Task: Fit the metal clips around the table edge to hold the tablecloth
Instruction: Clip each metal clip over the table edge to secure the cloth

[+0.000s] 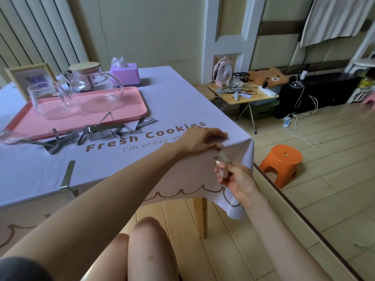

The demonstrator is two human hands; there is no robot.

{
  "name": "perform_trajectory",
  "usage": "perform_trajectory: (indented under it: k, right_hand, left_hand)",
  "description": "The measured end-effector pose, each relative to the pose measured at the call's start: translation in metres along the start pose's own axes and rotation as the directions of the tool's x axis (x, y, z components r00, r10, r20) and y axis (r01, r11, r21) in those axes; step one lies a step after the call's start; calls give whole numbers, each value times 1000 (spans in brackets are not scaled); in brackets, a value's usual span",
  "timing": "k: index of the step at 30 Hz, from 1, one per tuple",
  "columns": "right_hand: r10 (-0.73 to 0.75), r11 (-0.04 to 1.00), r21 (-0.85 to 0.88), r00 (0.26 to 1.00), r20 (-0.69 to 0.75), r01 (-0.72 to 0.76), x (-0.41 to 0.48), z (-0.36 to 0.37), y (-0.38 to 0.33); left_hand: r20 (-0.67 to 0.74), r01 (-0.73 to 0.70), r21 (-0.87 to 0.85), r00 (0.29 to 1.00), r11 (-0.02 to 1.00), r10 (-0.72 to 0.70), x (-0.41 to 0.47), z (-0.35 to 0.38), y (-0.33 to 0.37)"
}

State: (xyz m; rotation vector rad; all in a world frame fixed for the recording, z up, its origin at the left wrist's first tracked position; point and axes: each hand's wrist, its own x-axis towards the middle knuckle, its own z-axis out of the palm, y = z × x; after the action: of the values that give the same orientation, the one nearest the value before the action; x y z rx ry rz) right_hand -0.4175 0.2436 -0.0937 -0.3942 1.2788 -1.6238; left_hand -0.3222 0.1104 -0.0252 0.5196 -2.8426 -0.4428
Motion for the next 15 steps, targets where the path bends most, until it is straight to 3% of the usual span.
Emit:
perform_trajectory:
  k: [15]
  right_hand:
    - [72, 996, -39, 993, -89, -76, 12, 22, -18]
  left_hand:
    - [-36, 77, -48, 996, 996, -79, -4, 3, 9]
